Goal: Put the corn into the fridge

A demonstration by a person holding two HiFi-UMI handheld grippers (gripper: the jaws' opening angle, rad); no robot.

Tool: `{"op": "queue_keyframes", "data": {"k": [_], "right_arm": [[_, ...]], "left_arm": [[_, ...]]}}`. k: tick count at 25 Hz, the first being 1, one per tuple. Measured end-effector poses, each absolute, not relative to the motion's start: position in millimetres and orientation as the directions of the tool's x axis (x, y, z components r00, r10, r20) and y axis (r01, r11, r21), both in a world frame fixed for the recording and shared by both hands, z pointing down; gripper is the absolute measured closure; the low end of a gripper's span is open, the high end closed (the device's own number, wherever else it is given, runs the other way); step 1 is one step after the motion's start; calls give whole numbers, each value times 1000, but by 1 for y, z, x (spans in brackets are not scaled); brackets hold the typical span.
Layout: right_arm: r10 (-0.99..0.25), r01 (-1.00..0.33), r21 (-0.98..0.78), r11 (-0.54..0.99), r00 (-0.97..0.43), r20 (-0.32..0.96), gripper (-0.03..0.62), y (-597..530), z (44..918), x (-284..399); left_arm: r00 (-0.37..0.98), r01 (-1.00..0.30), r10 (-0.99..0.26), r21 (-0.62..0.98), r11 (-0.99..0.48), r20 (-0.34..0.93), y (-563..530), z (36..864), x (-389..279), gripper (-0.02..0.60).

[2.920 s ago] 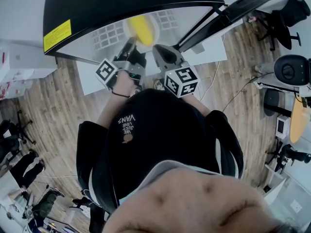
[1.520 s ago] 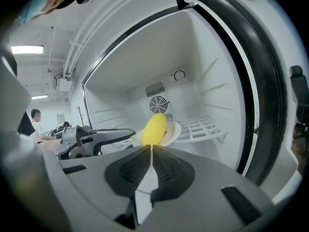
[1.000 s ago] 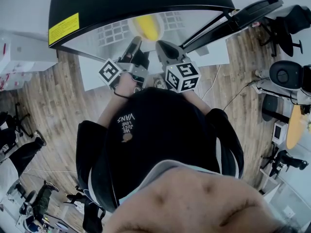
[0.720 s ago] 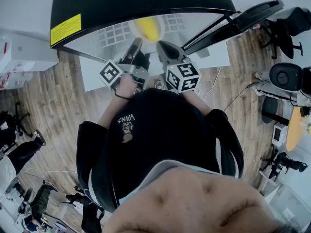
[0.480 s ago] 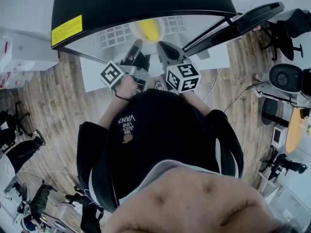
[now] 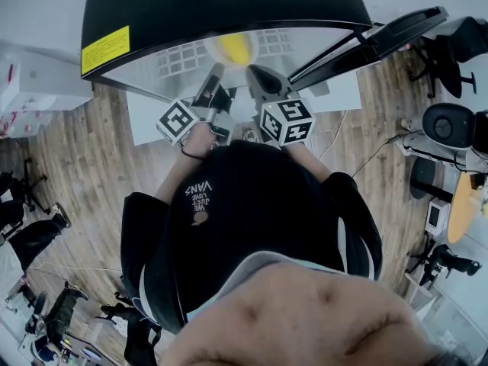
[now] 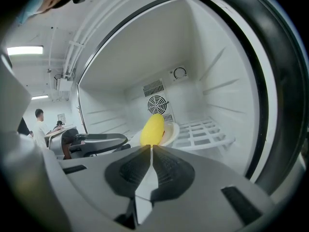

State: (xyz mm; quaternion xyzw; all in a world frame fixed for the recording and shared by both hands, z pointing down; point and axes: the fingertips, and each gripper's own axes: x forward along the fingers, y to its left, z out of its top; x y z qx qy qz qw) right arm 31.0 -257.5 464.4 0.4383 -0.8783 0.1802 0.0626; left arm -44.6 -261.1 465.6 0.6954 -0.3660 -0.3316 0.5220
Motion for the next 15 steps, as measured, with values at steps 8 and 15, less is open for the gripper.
{"op": "queue_keyframes", "data": {"k": [8, 15], "right_arm": [[-744, -790, -264, 553, -611, 271, 569, -260, 464, 30], [-743, -790, -268, 551, -611, 274, 569, -263, 464, 30]], "left_arm": [[527, -379, -850, 889, -257, -22, -263, 464, -47, 511], [533, -563, -846, 755, -336, 21, -265, 461, -48, 512]]}}
